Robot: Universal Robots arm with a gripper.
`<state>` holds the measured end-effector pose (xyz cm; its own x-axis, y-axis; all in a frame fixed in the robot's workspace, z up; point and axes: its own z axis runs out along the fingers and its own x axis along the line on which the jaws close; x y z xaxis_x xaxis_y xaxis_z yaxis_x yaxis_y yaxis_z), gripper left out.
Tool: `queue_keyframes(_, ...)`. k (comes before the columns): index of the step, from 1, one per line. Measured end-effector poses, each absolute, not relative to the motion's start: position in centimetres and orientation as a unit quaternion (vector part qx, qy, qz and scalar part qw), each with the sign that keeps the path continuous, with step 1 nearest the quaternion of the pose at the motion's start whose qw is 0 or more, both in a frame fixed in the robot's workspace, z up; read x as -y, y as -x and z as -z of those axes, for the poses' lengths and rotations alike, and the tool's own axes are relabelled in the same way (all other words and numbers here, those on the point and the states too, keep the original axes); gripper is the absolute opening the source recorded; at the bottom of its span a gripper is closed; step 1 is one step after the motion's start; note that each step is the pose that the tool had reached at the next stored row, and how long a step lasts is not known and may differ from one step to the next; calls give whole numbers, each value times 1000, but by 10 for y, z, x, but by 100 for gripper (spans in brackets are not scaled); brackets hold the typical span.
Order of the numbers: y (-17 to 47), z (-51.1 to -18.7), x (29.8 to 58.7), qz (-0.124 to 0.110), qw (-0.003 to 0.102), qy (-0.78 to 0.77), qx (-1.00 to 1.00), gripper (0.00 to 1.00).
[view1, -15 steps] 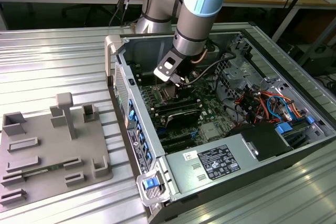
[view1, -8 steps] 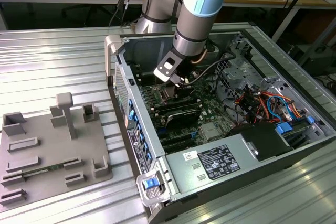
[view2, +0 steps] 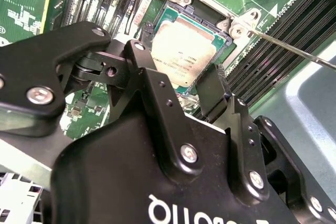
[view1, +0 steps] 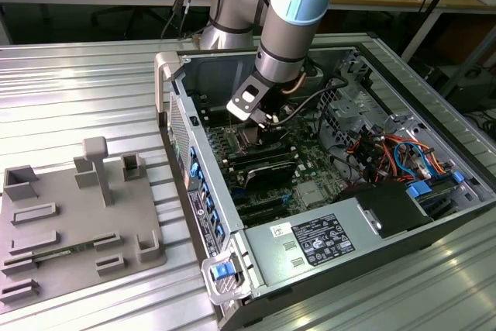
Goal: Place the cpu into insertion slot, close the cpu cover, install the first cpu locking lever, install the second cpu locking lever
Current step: 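Place the cpu into insertion slot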
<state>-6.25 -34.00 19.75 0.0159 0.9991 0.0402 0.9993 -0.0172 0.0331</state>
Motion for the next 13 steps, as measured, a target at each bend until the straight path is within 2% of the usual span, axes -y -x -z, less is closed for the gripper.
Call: queue_keyframes(13, 61, -196, 338, 26, 2, 713, 700, 59)
